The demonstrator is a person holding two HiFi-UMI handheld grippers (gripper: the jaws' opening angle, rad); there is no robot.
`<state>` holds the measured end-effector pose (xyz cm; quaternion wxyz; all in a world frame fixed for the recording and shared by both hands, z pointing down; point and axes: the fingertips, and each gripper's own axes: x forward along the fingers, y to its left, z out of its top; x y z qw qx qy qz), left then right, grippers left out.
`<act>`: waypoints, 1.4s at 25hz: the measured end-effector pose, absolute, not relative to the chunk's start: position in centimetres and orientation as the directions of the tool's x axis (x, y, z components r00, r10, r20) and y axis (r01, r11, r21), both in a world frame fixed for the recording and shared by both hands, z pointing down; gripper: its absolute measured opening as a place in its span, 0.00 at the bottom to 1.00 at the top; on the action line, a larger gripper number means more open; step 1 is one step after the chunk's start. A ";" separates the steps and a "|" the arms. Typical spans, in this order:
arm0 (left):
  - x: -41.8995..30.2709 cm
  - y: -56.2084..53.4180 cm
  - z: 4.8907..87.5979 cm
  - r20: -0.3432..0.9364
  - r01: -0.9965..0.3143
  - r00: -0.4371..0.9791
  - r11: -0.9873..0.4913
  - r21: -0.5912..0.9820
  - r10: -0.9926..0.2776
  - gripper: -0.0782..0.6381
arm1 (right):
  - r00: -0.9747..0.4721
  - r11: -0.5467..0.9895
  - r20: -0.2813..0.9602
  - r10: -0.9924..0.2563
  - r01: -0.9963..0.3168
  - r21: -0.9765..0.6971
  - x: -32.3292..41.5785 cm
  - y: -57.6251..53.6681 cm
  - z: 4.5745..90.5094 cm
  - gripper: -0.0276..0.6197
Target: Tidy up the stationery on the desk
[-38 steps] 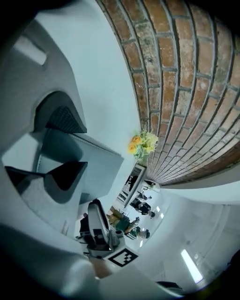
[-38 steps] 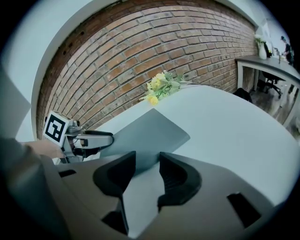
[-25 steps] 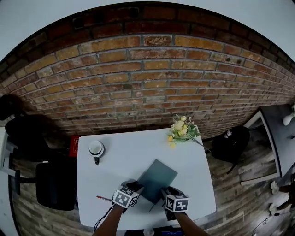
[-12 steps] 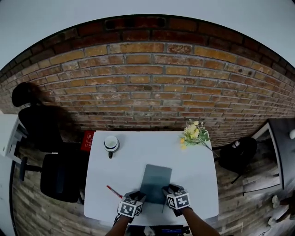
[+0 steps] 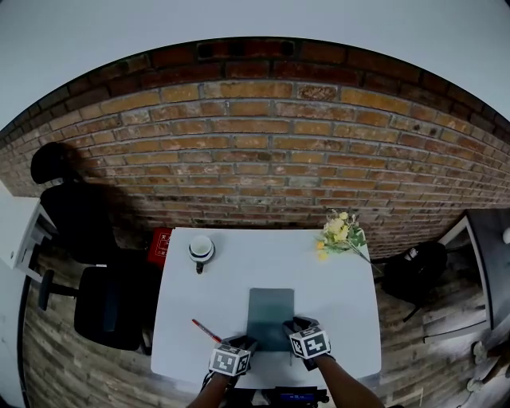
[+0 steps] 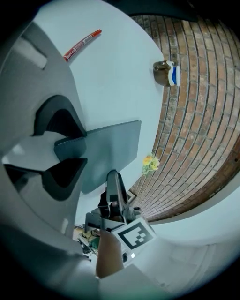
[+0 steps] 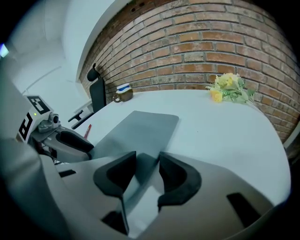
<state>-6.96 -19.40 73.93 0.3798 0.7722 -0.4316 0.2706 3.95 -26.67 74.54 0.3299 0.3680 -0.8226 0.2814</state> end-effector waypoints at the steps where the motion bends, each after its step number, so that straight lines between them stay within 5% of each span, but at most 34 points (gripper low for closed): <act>1: -7.0 -19.3 73.9 0.745 -0.869 0.489 -0.335 0.365 -0.454 0.32 | -0.509 0.573 0.751 -0.420 -0.790 -0.216 3.9 -26.6 74.5 0.29; 12: -7.7 -19.0 73.1 0.741 -0.857 0.507 -0.352 0.377 -0.441 0.29 | -0.475 0.501 0.764 -0.438 -0.834 -0.232 4.6 -26.0 73.4 0.29; 20: -7.4 -19.7 73.4 0.750 -0.861 0.492 -0.373 0.345 -0.442 0.30 | -0.505 0.435 0.759 -0.412 -0.840 -0.324 4.5 -23.1 73.8 0.39; 35: -7.0 -19.9 74.0 0.718 -0.875 0.479 -0.336 0.348 -0.505 0.29 | -0.420 0.307 0.734 -0.534 -0.905 -0.295 3.8 -21.5 74.5 0.38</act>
